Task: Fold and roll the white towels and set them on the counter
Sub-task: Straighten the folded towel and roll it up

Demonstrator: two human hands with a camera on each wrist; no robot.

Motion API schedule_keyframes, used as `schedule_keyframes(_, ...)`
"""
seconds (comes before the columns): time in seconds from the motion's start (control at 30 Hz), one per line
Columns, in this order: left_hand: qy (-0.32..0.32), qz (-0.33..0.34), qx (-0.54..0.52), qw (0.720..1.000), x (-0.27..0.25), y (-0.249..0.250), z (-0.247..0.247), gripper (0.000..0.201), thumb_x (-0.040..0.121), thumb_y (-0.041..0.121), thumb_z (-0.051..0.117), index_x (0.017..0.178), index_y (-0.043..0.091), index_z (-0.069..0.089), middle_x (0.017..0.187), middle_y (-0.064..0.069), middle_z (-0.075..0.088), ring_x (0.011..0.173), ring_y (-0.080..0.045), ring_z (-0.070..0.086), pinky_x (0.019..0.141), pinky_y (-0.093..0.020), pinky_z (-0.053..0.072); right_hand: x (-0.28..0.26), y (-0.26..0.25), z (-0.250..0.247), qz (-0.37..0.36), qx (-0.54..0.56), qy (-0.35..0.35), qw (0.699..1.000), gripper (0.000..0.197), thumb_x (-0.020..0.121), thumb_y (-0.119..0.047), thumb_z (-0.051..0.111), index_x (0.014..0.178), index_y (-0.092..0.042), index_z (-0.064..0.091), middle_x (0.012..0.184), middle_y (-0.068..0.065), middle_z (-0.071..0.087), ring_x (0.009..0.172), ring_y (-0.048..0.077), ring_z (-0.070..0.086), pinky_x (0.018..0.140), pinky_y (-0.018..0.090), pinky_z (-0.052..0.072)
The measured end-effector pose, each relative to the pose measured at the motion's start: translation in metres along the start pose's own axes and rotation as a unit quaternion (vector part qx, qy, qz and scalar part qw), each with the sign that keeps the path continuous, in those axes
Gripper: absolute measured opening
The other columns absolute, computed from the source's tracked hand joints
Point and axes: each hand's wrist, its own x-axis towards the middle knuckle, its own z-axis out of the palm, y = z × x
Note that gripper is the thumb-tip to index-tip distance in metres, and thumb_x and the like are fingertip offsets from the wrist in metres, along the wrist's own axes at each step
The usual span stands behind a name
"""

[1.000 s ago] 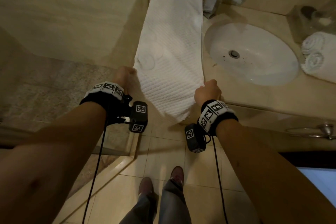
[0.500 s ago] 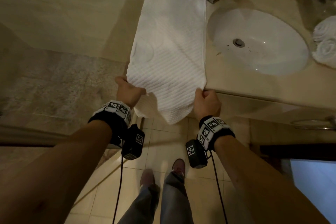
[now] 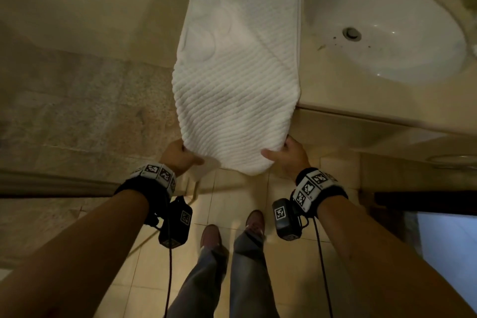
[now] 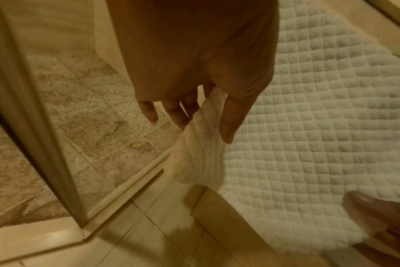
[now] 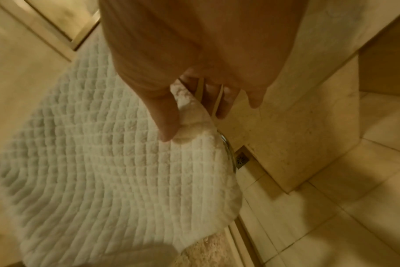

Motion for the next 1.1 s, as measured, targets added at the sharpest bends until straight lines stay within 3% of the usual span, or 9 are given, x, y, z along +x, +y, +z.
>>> schedule_keyframes(0.17, 0.026, 0.008, 0.020, 0.999, -0.004, -0.002, 0.009, 0.033, 0.085, 0.012, 0.064, 0.117, 0.003, 0.062, 0.117, -0.018, 0.063, 0.105, -0.030, 0.058, 0.078, -0.030, 0.040, -0.006, 0.006, 0.005, -0.044, -0.063, 0.070, 0.995, 0.065, 0.062, -0.046, 0.079, 0.115, -0.011, 0.064, 0.116, 0.006, 0.064, 0.101, 0.020, 0.063, 0.084, 0.034, 0.054)
schedule_keyframes(0.33, 0.038, -0.012, 0.040, 0.998, -0.009, -0.016, 0.007, 0.045, 0.090, 0.022, 0.057, 0.132, 0.008, 0.049, 0.128, -0.015, 0.057, 0.114, -0.033, 0.055, 0.093, -0.040, 0.047, -0.019, 0.015, 0.010, 0.010, -0.012, 0.058, 0.998, 0.032, 0.088, -0.038, 0.066, 0.113, -0.019, 0.060, 0.104, -0.002, 0.064, 0.093, 0.017, 0.060, 0.078, 0.027, 0.045)
schedule_keyframes(0.47, 0.035, -0.052, 0.001, 0.998, -0.017, -0.023, -0.001, 0.045, 0.091, 0.021, 0.059, 0.130, 0.006, 0.045, 0.125, -0.016, 0.053, 0.111, -0.036, 0.055, 0.083, -0.048, 0.055, -0.029, 0.020, 0.017, 0.029, 0.031, 0.027, 0.999, 0.036, 0.086, -0.044, 0.065, 0.114, -0.022, 0.067, 0.106, -0.005, 0.067, 0.097, 0.016, 0.062, 0.089, 0.030, 0.048)
schedule_keyframes(0.6, 0.013, -0.066, -0.046, 0.997, -0.024, -0.030, -0.007, 0.043, 0.089, 0.015, 0.063, 0.127, 0.005, 0.047, 0.124, -0.015, 0.053, 0.111, -0.035, 0.056, 0.078, -0.045, 0.055, -0.036, 0.032, 0.018, 0.020, -0.009, 0.004, 1.000, 0.033, 0.080, -0.026, 0.076, 0.110, -0.016, 0.067, 0.105, -0.001, 0.069, 0.087, 0.011, 0.064, 0.074, 0.023, 0.049)
schedule_keyframes(0.73, 0.007, -0.072, -0.098, 0.993, -0.027, -0.034, -0.010, 0.053, 0.080, 0.005, 0.072, 0.125, 0.010, 0.044, 0.113, -0.009, 0.052, 0.102, -0.029, 0.057, 0.078, -0.045, 0.056, -0.045, 0.036, 0.018, 0.020, 0.016, 0.045, 0.999, 0.031, 0.082, -0.016, 0.074, 0.107, -0.012, 0.056, 0.104, 0.004, 0.064, 0.089, 0.018, 0.061, 0.077, 0.029, 0.049)
schedule_keyframes(0.87, 0.074, -0.027, -0.145, 0.986, -0.032, -0.041, -0.015, 0.058, 0.073, 0.003, 0.077, 0.104, 0.029, 0.034, 0.101, -0.013, 0.059, 0.089, -0.032, 0.065, 0.069, -0.050, 0.059, -0.055, 0.043, 0.013, 0.006, 0.039, 0.096, 0.995, 0.041, 0.086, -0.022, 0.070, 0.115, -0.016, 0.042, 0.107, 0.002, 0.059, 0.097, 0.022, 0.060, 0.081, 0.036, 0.054)
schedule_keyframes(0.93, 0.091, 0.006, -0.146, 0.985, -0.036, -0.043, -0.016, 0.052, 0.078, 0.002, 0.072, 0.100, 0.032, 0.034, 0.096, -0.011, 0.057, 0.084, -0.030, 0.065, 0.062, -0.048, 0.060, -0.061, 0.046, 0.009, 0.008, 0.085, 0.081, 0.993, 0.033, 0.088, -0.018, 0.067, 0.109, -0.022, 0.041, 0.106, 0.002, 0.055, 0.094, 0.025, 0.062, 0.072, 0.045, 0.060)
schedule_keyframes(1.03, 0.072, 0.058, -0.103, 0.990, -0.041, -0.040, -0.016, 0.019, 0.087, 0.003, 0.061, 0.091, 0.020, 0.052, 0.096, 0.000, 0.057, 0.084, -0.021, 0.062, 0.053, -0.034, 0.059, -0.074, 0.042, 0.004, -0.023, 0.073, 0.046, 0.996, 0.016, 0.092, -0.013, 0.061, 0.095, -0.024, 0.050, 0.104, 0.008, 0.059, 0.079, 0.027, 0.068, 0.060, 0.038, 0.060)
schedule_keyframes(1.1, 0.046, 0.060, -0.075, 0.994, -0.042, -0.037, -0.018, 0.032, 0.086, -0.003, 0.059, 0.065, 0.020, 0.066, 0.087, 0.005, 0.064, 0.086, -0.022, 0.064, 0.053, -0.027, 0.056, -0.080, 0.035, 0.001, -0.035, 0.073, 0.023, 0.997, 0.011, 0.093, -0.009, 0.059, 0.091, -0.021, 0.061, 0.107, 0.007, 0.060, 0.086, 0.027, 0.067, 0.061, 0.033, 0.060)
